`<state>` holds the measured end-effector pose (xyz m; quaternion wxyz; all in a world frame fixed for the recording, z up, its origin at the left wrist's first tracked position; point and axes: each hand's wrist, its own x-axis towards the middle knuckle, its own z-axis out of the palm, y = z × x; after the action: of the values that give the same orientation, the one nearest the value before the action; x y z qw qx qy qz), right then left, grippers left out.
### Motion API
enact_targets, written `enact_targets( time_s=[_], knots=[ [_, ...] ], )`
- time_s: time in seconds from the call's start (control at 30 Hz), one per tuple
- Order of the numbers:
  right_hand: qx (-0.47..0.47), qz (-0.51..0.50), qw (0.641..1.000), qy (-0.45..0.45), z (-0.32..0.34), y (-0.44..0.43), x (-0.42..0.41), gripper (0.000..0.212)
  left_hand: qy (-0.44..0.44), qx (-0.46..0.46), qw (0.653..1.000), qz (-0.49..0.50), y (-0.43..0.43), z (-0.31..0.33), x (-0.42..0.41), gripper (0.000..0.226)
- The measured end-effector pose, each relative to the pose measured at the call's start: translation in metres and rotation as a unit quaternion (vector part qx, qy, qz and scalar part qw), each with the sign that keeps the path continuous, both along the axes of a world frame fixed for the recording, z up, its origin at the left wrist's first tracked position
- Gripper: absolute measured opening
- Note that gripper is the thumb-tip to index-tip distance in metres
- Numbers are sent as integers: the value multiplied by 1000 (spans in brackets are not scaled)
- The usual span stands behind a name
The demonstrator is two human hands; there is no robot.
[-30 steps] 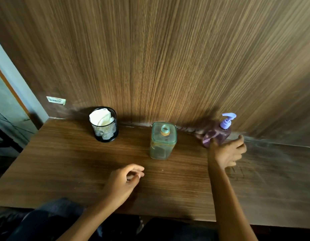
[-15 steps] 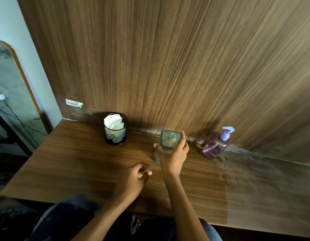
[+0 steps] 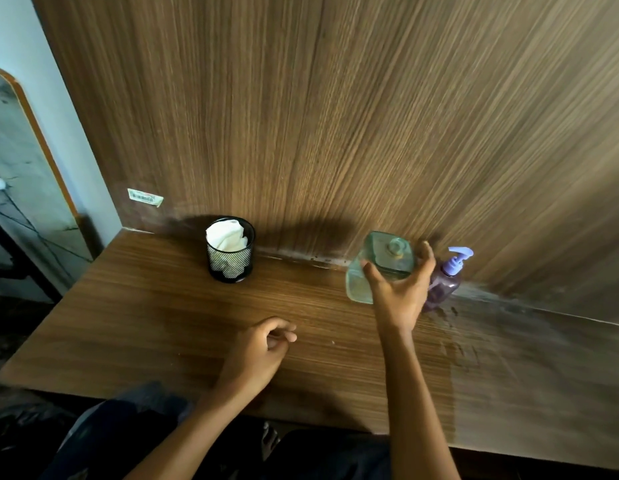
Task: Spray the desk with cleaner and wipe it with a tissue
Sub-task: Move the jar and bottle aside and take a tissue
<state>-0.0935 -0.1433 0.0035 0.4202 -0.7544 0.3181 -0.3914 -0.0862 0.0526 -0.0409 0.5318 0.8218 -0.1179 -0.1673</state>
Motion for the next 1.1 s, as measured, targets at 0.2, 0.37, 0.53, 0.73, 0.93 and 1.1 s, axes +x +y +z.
enact_targets(
  time_s=[0.2,0.37,0.53,0.73,0.93,1.1],
  knots=[
    [-23,-92,995,9,-6,-55,-43,95,-13,8,999,-39,-6,-3,-3,34],
    [-3,-140,990,28,-17,-88,-72,95,-9,14,999,-50,-13,-5,-5,34],
    [36,-136,989,33,-29,-99,-82,94,-7,19,998,-51,-15,-9,-6,36],
    [58,-118,990,42,-33,-99,-77,90,-9,29,998,-52,-14,-11,-5,33],
    [69,-121,989,49,-34,-98,-76,89,-3,20,999,-49,-13,-12,-4,31],
    [56,-163,982,82,-26,-89,-72,91,-3,23,998,-52,-12,-9,-4,28]
  ],
)
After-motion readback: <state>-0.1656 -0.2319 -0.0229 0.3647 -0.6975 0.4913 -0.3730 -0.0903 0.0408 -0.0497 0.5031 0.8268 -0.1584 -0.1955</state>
